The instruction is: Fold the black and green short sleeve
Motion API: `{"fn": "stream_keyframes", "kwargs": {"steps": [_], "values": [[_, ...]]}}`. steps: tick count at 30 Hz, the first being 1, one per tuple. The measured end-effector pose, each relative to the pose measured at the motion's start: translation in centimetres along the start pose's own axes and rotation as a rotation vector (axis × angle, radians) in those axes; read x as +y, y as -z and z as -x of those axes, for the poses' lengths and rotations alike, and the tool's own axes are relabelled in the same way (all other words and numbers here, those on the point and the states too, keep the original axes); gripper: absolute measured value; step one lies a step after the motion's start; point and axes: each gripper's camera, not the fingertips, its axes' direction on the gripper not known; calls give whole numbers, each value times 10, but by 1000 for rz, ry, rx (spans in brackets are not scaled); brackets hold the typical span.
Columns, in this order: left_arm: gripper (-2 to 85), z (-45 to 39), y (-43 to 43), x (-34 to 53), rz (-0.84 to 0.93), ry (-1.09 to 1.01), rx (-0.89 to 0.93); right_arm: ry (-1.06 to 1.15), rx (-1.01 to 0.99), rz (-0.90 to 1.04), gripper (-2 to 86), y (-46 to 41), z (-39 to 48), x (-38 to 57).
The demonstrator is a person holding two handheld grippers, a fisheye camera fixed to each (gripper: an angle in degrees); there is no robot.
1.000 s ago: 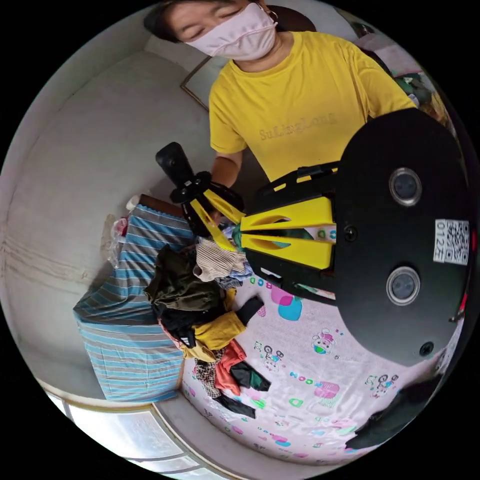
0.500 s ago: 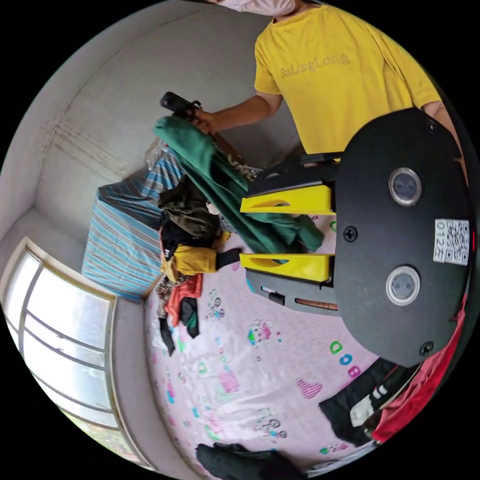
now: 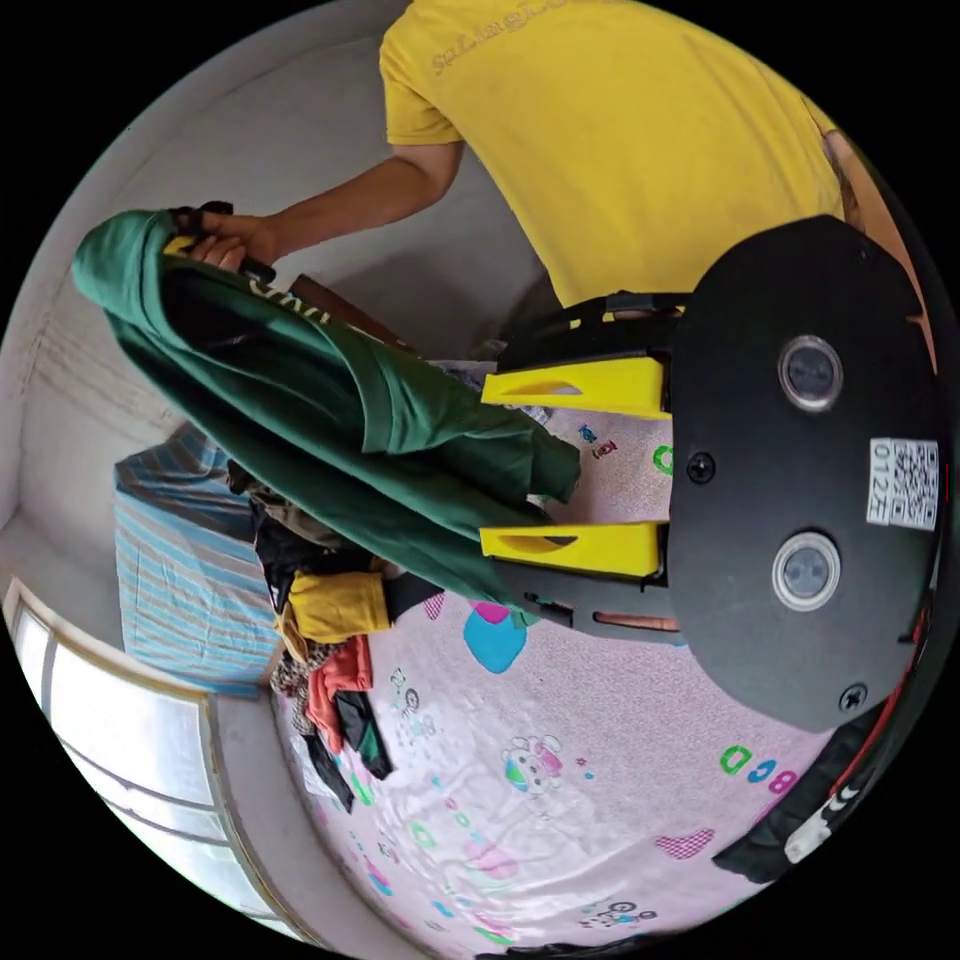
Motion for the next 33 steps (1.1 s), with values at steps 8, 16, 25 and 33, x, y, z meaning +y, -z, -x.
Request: {"fn": "stream_keyframes", "kwargs": {"steps": [8,16,25,33], "values": [[136,10,20,-3,-52,-41,187,-38,-38,-72,13,71,-33,0],[62,37,21,-3,-106,-5,340,-57,-97,-121,15,122,-74,4],[0,94,218,-28,-417,66,-127,-157,397,-76,13,202,-145,7],[-2,45,337,-69,-365,-104,-571,-152,301,-111,12,231,-209,21]]}}
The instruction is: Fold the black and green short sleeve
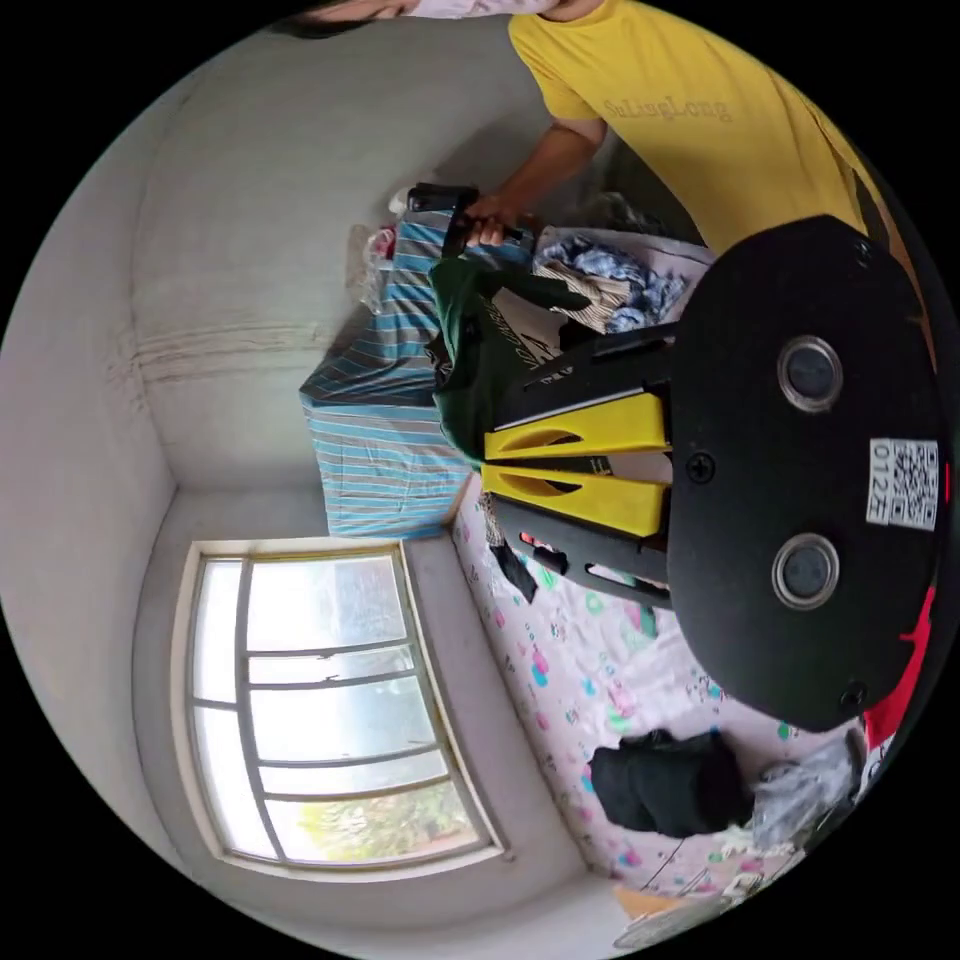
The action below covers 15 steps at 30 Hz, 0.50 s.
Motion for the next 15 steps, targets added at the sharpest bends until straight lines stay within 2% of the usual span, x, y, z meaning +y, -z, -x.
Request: {"fn": "stream_keyframes", "kwargs": {"steps": [4,7,9,11,15], "values": [[-2,-3,-17,32,170,-21,-74,-81,-77,94,11,-23,-54,32],[-2,12,-57,90,403,97,7,-232,-110,305,12,-52,-106,80],[-2,16,-74,128,482,141,58,-301,-156,421,12,-66,-134,117],[-2,18,-95,170,623,181,129,-399,-260,568,13,-79,-167,166],[-1,22,-117,208,773,192,290,-446,-530,663,13,-84,-198,216]]}}
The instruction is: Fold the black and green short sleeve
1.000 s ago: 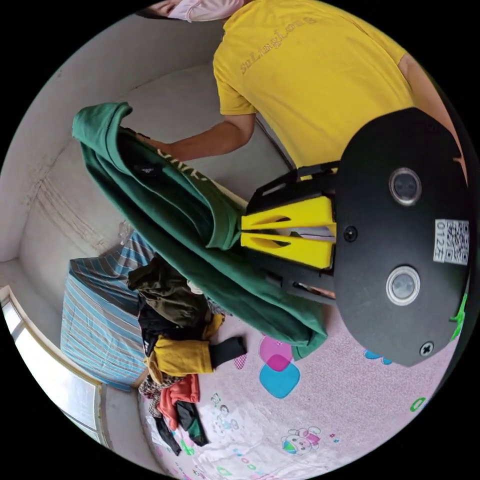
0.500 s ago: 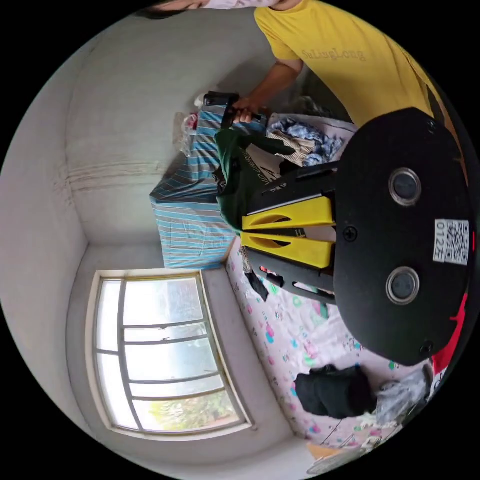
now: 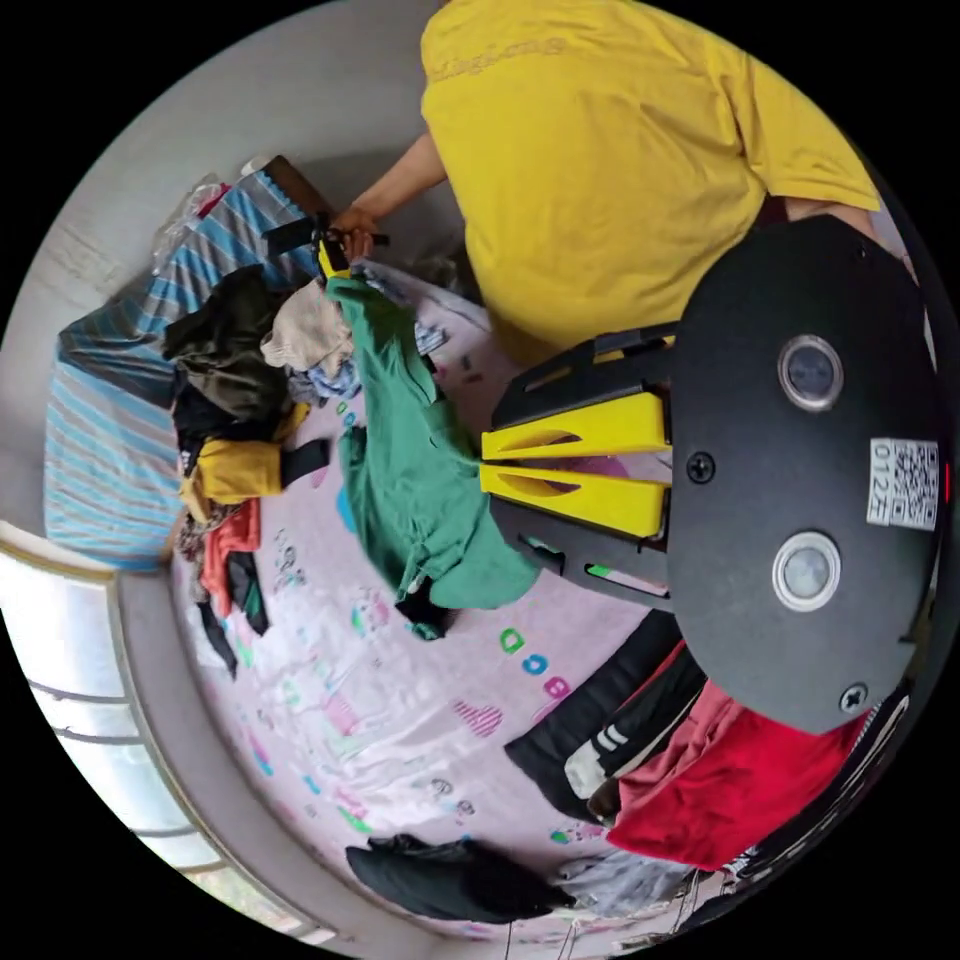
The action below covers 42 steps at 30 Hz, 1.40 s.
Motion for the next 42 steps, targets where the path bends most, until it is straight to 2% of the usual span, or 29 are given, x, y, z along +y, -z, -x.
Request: {"fn": "stream_keyframes", "kwargs": {"steps": [3,5,6,8,11,14,16,19,23,28,31,37,42], "values": [[-1,36,-20,-6,-17,107,80,-130,-39,-75,13,11,-63,14],[-1,74,-69,-16,43,248,138,-444,28,-168,13,13,-144,34],[-1,82,-86,-18,71,279,151,-495,40,-174,14,9,-161,40],[-1,93,-155,-23,251,315,134,-641,89,-147,15,-16,-210,61],[-1,86,-213,-20,431,279,104,-685,232,-9,17,-46,-232,75],[-1,84,-227,-14,425,271,106,-665,387,68,21,-50,-237,81],[-1,90,-226,-11,395,296,111,-616,458,52,23,-42,-233,79],[-1,103,-224,-6,349,354,144,-455,576,43,32,-37,-214,65],[0,109,-227,-1,322,370,160,-209,685,163,58,-67,-197,37],[1,104,-230,3,296,352,145,-217,685,314,68,-98,-231,29],[8,95,-228,8,259,326,127,-286,567,360,44,-107,-249,38],[67,60,-220,23,200,229,82,-166,480,288,6,-104,-209,56],[108,50,-216,40,171,226,53,-150,440,312,2,-114,-192,75]]}}
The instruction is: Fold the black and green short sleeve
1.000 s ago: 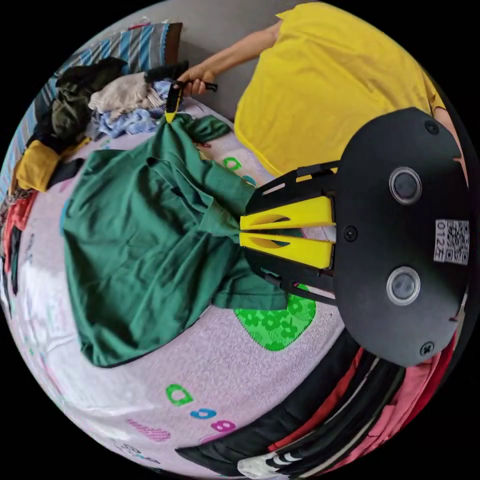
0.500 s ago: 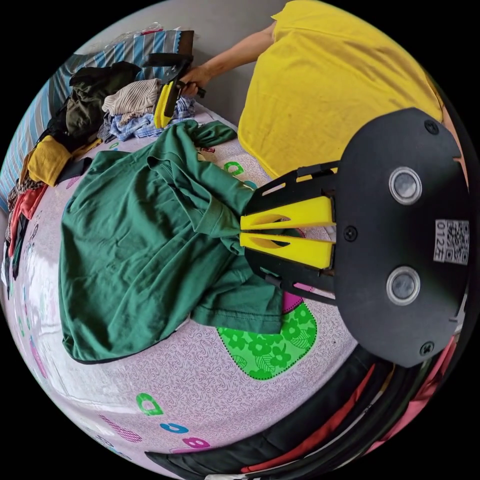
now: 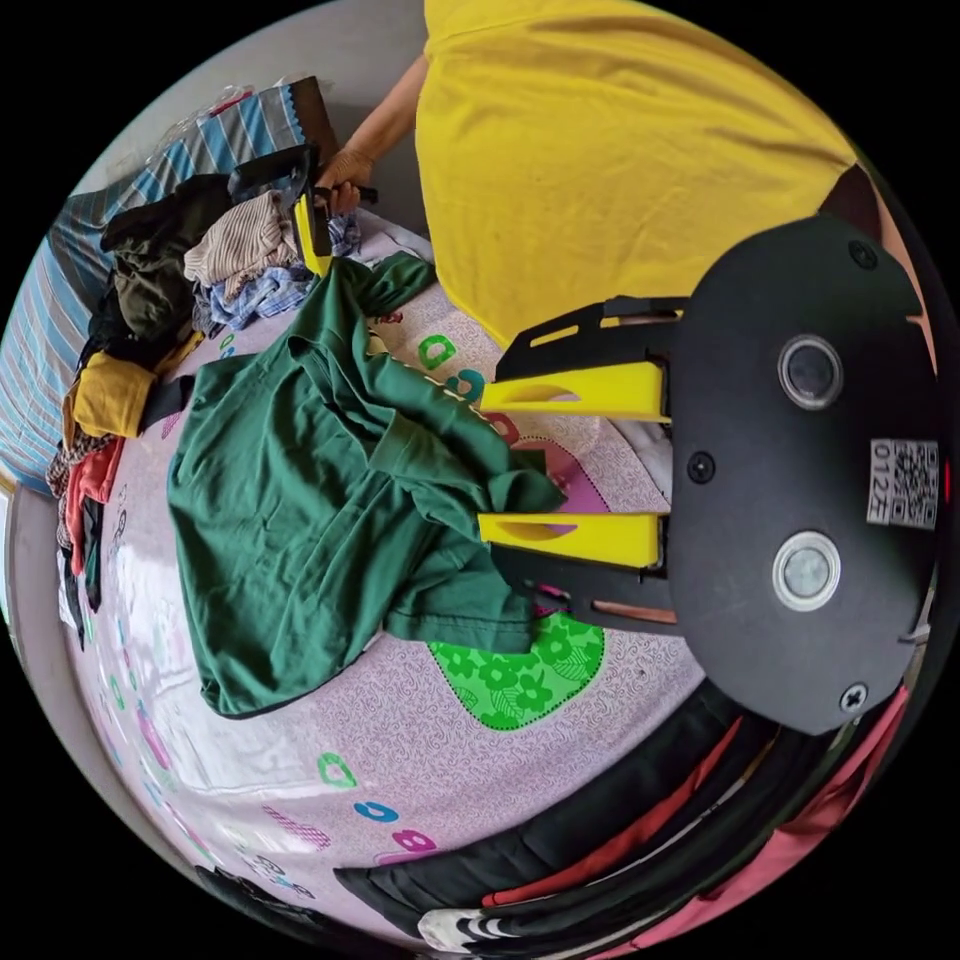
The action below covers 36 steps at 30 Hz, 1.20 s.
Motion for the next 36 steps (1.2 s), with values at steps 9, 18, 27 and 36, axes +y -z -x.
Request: {"fn": "stream_keyframes", "kwargs": {"steps": [9,18,27,36], "values": [[83,-26,1,-10,29,-81,-84,-6,-7,-8,1,-18,42,12],[84,-107,-20,-21,165,-287,-120,-44,-41,-105,2,-17,88,29],[18,-179,-21,-11,188,-268,-313,-25,34,-218,1,-10,169,33],[0,-240,253,-32,-385,-191,-520,298,244,-599,0,176,326,-23]]}}
